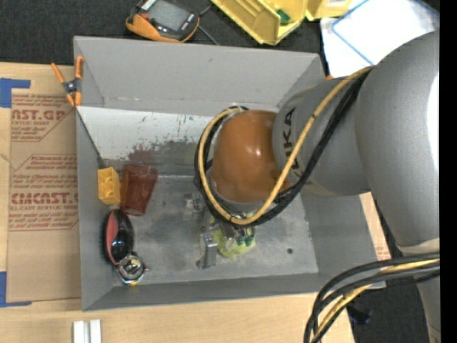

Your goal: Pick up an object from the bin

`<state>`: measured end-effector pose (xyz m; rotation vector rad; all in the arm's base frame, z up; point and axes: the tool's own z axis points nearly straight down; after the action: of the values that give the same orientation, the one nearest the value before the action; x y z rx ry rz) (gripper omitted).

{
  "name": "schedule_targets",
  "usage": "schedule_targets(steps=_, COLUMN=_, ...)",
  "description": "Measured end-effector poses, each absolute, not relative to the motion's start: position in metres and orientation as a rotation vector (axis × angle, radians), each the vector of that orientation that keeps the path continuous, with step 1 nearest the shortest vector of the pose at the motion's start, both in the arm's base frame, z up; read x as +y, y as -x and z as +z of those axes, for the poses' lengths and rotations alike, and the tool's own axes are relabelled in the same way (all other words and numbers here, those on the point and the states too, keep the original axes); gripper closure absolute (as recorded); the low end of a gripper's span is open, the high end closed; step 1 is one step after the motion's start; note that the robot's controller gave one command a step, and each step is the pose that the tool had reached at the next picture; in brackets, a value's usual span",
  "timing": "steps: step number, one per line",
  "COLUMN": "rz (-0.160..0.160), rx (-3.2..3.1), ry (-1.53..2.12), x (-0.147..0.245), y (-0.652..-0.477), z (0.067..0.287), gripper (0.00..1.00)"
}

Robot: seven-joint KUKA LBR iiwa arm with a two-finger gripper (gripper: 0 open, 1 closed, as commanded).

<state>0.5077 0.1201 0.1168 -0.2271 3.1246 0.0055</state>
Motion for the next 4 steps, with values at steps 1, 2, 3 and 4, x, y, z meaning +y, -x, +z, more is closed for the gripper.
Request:
schedule_targets(steps=1, rz=0.006, rx=3.134, ry=0.134, x=0.093, y=-0.483, z=0.215, gripper=0.0)
schedule_targets(steps=2, rz=0.007, rx=3.136, ry=0.122, x=0.116, y=-0.506, z=0.213, gripper=0.0)
schedule_targets(steps=3, rz=0.006, rx=3.145, ry=0.129, x=0.103, y=-0.494, z=0.23, gripper=0.0)
schedule_targets(steps=4, rz=0.002, rx=3.135, ry=0.204, x=0.103, y=-0.5, z=0.265, gripper=0.0)
